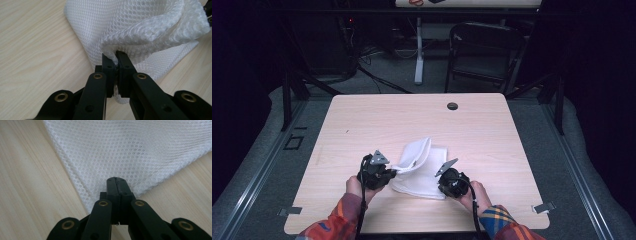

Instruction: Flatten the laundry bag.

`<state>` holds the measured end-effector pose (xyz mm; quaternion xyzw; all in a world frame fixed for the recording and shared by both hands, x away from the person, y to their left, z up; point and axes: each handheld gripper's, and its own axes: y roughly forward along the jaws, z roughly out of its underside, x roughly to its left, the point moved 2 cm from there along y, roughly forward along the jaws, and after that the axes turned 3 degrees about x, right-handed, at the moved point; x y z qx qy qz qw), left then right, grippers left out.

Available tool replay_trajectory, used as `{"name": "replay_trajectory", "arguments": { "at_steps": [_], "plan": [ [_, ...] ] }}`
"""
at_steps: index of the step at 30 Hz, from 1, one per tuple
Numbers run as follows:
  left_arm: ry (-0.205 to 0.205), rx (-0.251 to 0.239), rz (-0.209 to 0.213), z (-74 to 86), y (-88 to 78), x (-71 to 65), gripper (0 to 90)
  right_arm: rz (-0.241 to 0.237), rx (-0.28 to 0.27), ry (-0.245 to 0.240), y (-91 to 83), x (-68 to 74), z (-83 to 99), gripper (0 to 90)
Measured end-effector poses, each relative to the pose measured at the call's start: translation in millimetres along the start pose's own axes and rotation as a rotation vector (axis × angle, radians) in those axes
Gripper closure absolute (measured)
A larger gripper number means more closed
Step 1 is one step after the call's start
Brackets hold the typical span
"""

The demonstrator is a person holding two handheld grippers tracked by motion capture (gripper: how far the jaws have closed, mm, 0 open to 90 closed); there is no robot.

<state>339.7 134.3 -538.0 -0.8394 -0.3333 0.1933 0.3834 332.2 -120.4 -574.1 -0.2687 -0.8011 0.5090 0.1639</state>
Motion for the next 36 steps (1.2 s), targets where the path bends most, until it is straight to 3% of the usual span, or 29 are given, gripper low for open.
{"name": "replay_trajectory", "arguments": {
  "at_steps": [20, 25, 36],
  "plan": [
    [-0.018, 0.013, -0.007, 6.1, -2.1, 6.5, 85.1, 0.014, 0.002, 0.003, 0.0, -1.4, 0.0, 90.0],
    [-0.013, 0.034, 0.009, 7.1, -2.2, 7.3, 85.4, 0.017, 0.002, 0.009, -0.2, -2.8, 0.4, 90.0],
    [-0.046, 0.022, 0.002, 9.6, -3.5, 9.5, 85.0, 0.021, 0.005, 0.014, -0.2, -3.6, 0.2, 90.0]
  ]
}}
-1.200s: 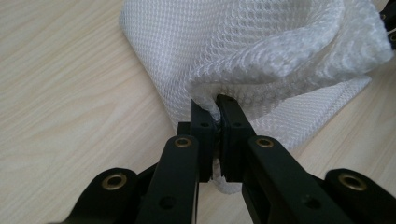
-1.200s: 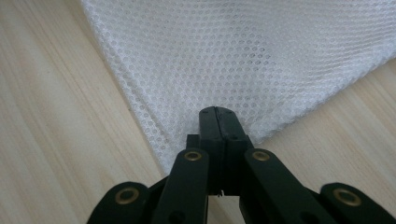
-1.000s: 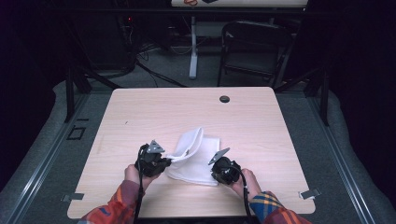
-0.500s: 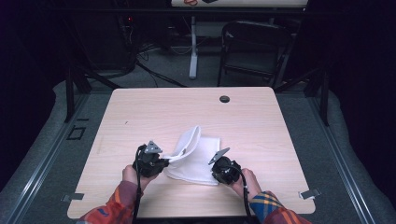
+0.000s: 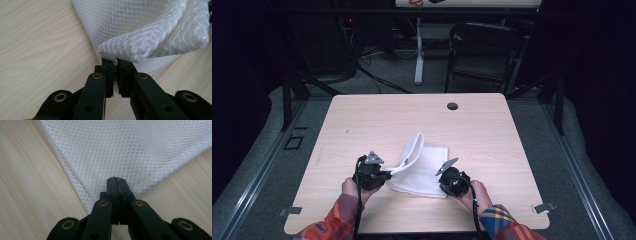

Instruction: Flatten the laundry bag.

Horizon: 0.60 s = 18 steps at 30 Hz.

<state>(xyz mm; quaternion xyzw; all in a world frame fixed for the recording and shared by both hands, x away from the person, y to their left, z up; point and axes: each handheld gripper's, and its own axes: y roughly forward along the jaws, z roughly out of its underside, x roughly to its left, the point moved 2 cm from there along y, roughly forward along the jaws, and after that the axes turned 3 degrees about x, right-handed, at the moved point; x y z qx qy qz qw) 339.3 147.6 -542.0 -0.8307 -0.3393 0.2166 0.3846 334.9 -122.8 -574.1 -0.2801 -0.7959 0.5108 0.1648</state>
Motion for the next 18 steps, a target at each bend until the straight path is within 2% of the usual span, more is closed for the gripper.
{"name": "replay_trajectory", "arguments": {
  "at_steps": [5, 10, 11, 13, 18],
  "plan": [
    [-0.017, 0.034, 0.013, 2.0, 2.3, 1.5, 84.7, 0.004, 0.008, -0.001, -0.5, -0.7, 0.1, 90.0],
    [-0.032, 0.055, 0.005, 4.6, 1.8, 5.7, 83.5, 0.001, 0.009, 0.004, -0.9, -2.6, 0.8, 90.0],
    [-0.04, 0.062, 0.017, 5.4, 1.0, 7.2, 83.5, 0.001, 0.009, 0.004, -0.9, -2.6, 0.8, 90.0],
    [-0.05, 0.066, 0.002, 7.2, 0.0, 10.6, 83.4, -0.002, 0.008, 0.0, -0.9, -3.4, 1.0, 90.0],
    [-0.065, 0.078, 0.012, 10.3, -0.6, 15.3, 83.0, -0.002, 0.013, 0.002, -2.0, -7.0, 2.6, 90.0]
  ]
}}
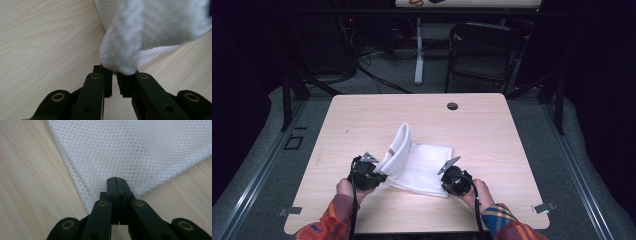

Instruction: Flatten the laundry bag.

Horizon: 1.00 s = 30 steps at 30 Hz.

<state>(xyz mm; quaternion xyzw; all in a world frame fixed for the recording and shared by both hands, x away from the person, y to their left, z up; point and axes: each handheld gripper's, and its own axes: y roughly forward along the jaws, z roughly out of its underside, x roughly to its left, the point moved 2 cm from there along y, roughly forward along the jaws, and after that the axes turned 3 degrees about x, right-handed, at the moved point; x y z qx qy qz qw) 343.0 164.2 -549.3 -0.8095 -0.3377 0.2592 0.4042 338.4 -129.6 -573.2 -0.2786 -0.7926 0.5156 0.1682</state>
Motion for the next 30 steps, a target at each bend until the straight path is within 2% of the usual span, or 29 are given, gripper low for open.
{"name": "replay_trajectory", "arguments": {
  "at_steps": [4, 5, 6, 7, 8, 11, 13, 17, 19, 21, 23, 25, 27, 28, 29, 30],
  "plan": [
    [0.014, 0.022, 0.007, -0.3, 0.2, -2.9, 80.1, 0.004, 0.01, -0.009, -1.0, -3.0, 0.8, 90.0],
    [0.007, 0.025, 0.009, -0.4, 0.2, -3.9, 77.7, 0.012, 0.003, -0.002, -0.6, -3.3, 1.2, 90.0],
    [0.005, 0.028, 0.009, -0.5, -0.1, -4.2, 74.6, 0.018, 0.016, -0.008, -1.8, -5.5, 1.8, 90.0],
    [0.004, 0.034, 0.006, -0.1, -0.8, -4.6, 65.9, 0.02, 0.007, 0.003, -1.8, -8.1, 3.2, 90.0],
    [0.008, 0.043, 0.001, 0.6, -2.2, -4.4, 65.9, 0.02, 0.007, 0.003, -1.8, -8.1, 3.2, 90.0],
    [-0.003, 0.052, -0.022, 4.4, -8.0, -3.2, 50.7, 0.024, 0.013, -0.001, -3.0, -13.3, 4.6, 90.0],
    [-0.004, 0.058, -0.032, 7.1, -14.3, -2.5, 44.0, 0.022, 0.002, 0.009, -2.7, -15.9, 5.3, 89.4],
    [-0.014, 0.026, -0.03, 14.4, -28.6, -0.8, 33.5, 0.029, 0.018, 0.017, -4.9, -20.4, 5.5, 85.2],
    [-0.01, 0.014, -0.047, 17.3, -34.5, 1.1, 29.6, 0.019, 0.016, 0.026, -6.3, -21.4, 5.0, 79.3],
    [-0.021, -0.014, -0.044, 16.3, -36.7, 2.2, 26.3, 0.01, 0.015, 0.038, -9.5, -21.7, 3.7, 73.1],
    [-0.005, -0.019, -0.056, 14.3, -37.4, 0.0, 22.4, -0.007, 0.015, 0.043, -13.7, -22.1, 1.7, 62.1],
    [0.015, -0.019, -0.063, 12.6, -35.6, -3.0, 20.0, -0.025, 0.002, 0.069, -18.8, -22.4, 1.0, 56.2],
    [0.029, -0.022, -0.061, 9.8, -33.9, -5.6, 18.6, -0.038, -0.002, 0.076, -24.1, -23.9, 0.9, 43.5],
    [0.047, -0.025, -0.06, 8.1, -33.0, -6.4, 14.8, -0.062, -0.016, 0.096, -28.3, -26.1, 1.5, 34.7],
    [0.057, -0.026, -0.062, 6.1, -32.3, -7.0, 14.8, -0.062, -0.016, 0.096, -28.3, -26.1, 1.5, 34.7],
    [0.064, -0.03, -0.063, 3.9, -31.2, -7.8, 14.5, -0.085, -0.026, 0.099, -30.3, -26.5, 1.7, 28.8]
  ]
}}
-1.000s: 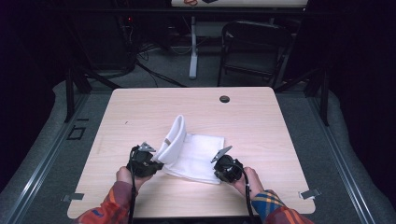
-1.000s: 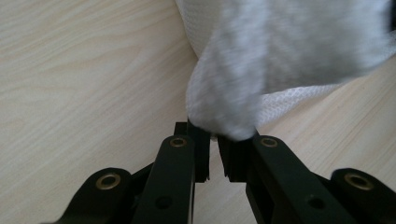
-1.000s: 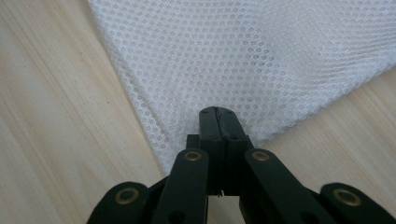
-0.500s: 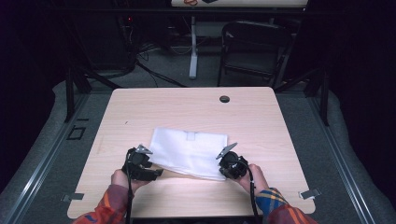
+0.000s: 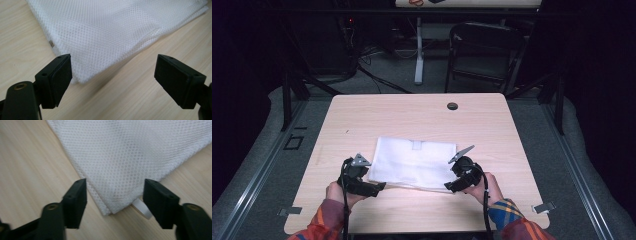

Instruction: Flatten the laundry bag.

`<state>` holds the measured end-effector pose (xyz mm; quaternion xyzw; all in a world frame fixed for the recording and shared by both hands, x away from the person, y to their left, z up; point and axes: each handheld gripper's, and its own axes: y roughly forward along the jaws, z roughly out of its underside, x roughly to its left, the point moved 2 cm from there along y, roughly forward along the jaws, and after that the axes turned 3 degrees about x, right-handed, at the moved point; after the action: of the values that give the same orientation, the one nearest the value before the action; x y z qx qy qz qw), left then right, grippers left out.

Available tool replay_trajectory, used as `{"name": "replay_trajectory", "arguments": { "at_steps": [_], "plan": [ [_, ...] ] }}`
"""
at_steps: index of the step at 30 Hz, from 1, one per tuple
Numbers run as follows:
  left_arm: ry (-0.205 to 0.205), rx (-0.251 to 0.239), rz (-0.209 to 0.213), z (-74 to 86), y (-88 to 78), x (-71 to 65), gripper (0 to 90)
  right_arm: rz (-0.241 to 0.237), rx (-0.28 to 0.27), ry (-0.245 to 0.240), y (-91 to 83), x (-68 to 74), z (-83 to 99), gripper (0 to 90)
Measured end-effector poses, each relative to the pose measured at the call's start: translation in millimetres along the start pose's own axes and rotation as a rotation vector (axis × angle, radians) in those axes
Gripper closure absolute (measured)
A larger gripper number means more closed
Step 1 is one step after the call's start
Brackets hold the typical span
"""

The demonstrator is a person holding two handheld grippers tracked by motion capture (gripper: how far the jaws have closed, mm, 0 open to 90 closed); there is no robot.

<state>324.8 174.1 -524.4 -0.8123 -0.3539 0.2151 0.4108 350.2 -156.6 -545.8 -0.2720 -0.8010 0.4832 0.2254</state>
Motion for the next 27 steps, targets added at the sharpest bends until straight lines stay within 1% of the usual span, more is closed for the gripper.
{"name": "replay_trajectory", "arguments": {
  "at_steps": [1, 2, 3, 4, 7, 8, 10, 11, 13, 14, 16, 17, 18, 19, 20, 21, 22, 23, 24, 25, 26, 27],
  "plan": [
    [0.007, -0.005, 0.002, -2.3, 1.5, -0.7, 14.0, -0.019, -0.007, 0.001, -2.2, -0.4, 0.4, 22.1],
    [0.012, -0.005, 0.002, -4.8, 3.2, -1.3, 13.6, -0.024, -0.021, 0.014, -4.6, 0.5, 0.5, 19.0],
    [0.018, -0.006, 0.003, -7.2, 5.0, -1.5, 13.4, -0.033, -0.03, 0.005, -7.0, 0.1, 0.5, 17.7],
    [0.022, -0.008, 0.007, -9.5, 7.0, -2.0, 13.4, -0.039, -0.031, 0.008, -8.9, 0.5, 0.3, 16.3],
    [0.033, -0.008, 0.023, -15.1, 12.4, -4.2, 13.4, -0.046, -0.045, 0.016, -12.4, 1.8, 0.1, 14.8],
    [0.042, -0.007, 0.028, -17.4, 14.4, -5.4, 13.4, -0.041, -0.045, 0.019, -12.8, 2.1, 0.1, 14.6],
    [0.054, -0.006, 0.029, -21.4, 17.6, -6.4, 13.6, -0.042, -0.046, 0.019, -13.4, 2.3, 0.1, 14.5],
    [0.063, -0.01, 0.031, -23.9, 19.6, -6.4, 13.7, -0.036, -0.045, 0.012, -13.8, 2.1, 0.2, 14.6],
    [0.067, -0.001, 0.035, -29.3, 25.6, -6.4, 14.7, -0.036, -0.046, 0.006, -14.6, 1.9, 0.0, 15.0],
    [0.073, 0.007, 0.045, -31.9, 29.7, -6.6, 14.9, -0.03, -0.05, 0.011, -14.8, 2.6, -0.1, 15.2],
    [0.093, 0.033, 0.047, -36.9, 39.8, -8.6, 15.6, -0.033, -0.05, 0.011, -15.0, 2.9, -0.3, 15.5],
    [0.111, 0.044, 0.056, -39.1, 45.0, -10.1, 16.2, -0.034, -0.045, 0.013, -14.9, 3.1, -0.3, 15.6],
    [0.119, 0.059, 0.063, -41.0, 50.3, -12.1, 16.6, -0.032, -0.042, 0.019, -14.3, 3.2, -0.2, 15.7],
    [0.136, 0.067, 0.071, -42.9, 55.4, -14.6, 16.7, -0.031, -0.035, 0.012, -13.5, 2.5, 0.1, 16.0],
    [0.156, 0.087, 0.084, -44.3, 59.9, -16.8, 18.2, -0.032, -0.035, 0.014, -12.6, 2.4, 0.4, 16.2],
    [0.169, 0.098, 0.08, -45.8, 64.2, -18.9, 20.6, -0.031, -0.033, 0.018, -12.0, 2.3, 0.5, 16.6],
    [0.182, 0.113, 0.085, -46.6, 67.9, -21.3, 22.7, -0.033, -0.028, 0.018, -11.6, 2.1, 0.7, 16.9],
    [0.189, 0.127, 0.1, -47.2, 71.3, -23.9, 26.8, -0.045, -0.027, 0.026, -10.7, 2.0, 1.2, 17.7],
    [0.203, 0.134, 0.1, -47.7, 73.9, -26.1, 26.8, -0.045, -0.027, 0.026, -10.7, 2.0, 1.2, 17.7],
    [0.213, 0.14, 0.108, -48.2, 75.9, -27.6, 28.4, -0.052, -0.025, 0.025, -10.1, 2.2, 1.3, 17.7],
    [0.216, 0.144, 0.113, -48.6, 77.6, -28.8, 29.1, -0.061, -0.027, 0.031, -9.4, 3.0, 1.2, 17.9],
    [0.225, 0.145, 0.124, -48.7, 78.9, -30.0, 32.8, -0.059, -0.022, 0.027, -9.1, 3.2, 1.1, 18.4]
  ]
}}
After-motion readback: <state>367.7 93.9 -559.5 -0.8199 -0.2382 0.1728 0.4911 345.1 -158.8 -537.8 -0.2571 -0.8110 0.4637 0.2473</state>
